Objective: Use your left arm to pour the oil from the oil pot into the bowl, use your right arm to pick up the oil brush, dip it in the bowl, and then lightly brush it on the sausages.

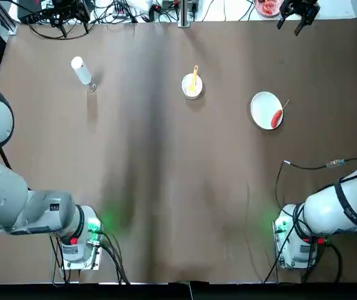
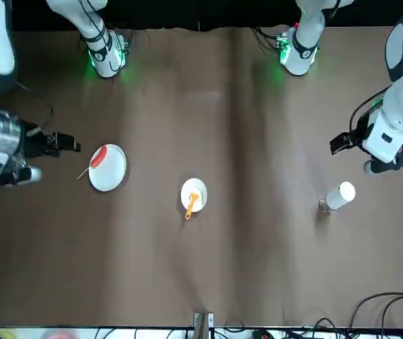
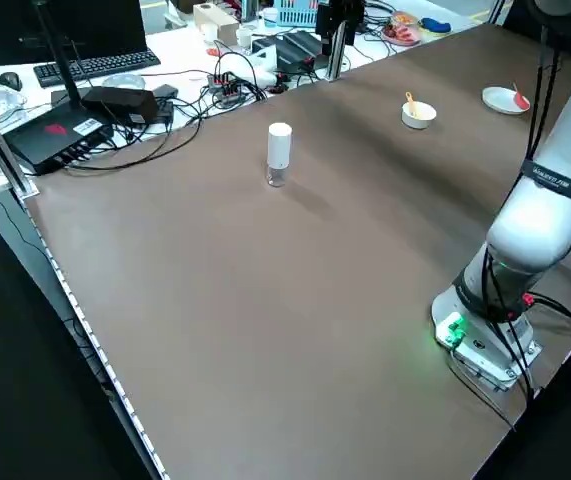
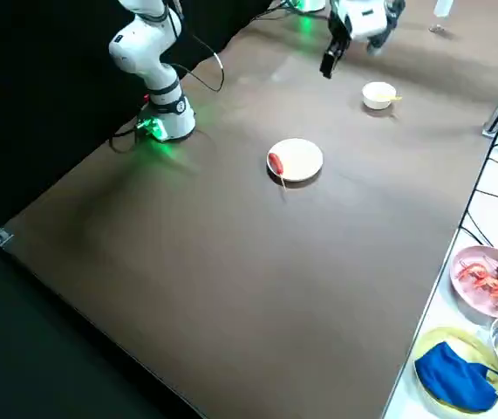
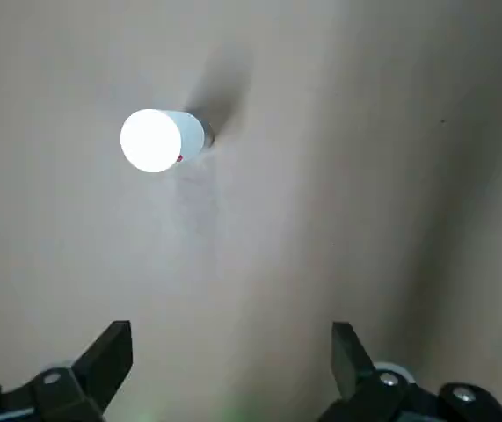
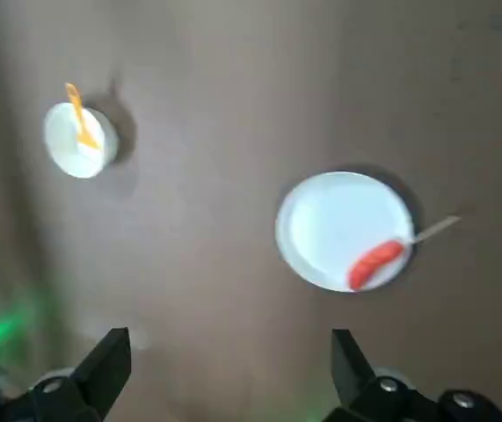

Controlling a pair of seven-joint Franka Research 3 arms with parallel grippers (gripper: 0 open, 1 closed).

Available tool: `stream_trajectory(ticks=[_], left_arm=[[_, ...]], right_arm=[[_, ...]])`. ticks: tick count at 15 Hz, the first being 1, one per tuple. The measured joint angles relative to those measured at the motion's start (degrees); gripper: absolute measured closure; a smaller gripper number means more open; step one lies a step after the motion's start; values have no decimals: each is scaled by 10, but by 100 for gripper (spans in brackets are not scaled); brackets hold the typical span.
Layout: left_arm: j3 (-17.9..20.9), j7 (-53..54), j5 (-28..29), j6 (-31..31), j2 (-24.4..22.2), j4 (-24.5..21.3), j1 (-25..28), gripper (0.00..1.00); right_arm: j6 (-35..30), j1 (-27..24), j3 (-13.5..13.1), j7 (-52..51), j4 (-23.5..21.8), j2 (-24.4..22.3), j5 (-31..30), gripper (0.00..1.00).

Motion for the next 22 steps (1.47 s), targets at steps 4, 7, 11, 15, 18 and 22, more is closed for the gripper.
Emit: stream_trajectory(ticks=[4,7,11,15,18,22], left_arm=[[0,0,0,0,0,0,0,0],[0,0,0,0,0,0,0,0],[0,-1,0,0,0,0,0,0],[0,-1,0,0,0,0,0,0],[0,-1,0,0,0,0,0,0],[0,-1,0,0,0,0,0,0]], right_arm=[[-9,3,8,-2,-9,-81,-102,0],[12,3,8,-2,-58,-139,-106,0],[47,5,13,-5,-130,-190,-140,0],[68,6,15,-5,-138,-193,-169,0],[81,-2,9,-5,-138,-193,-170,0],[80,-4,9,-5,-138,-193,-170,0]])
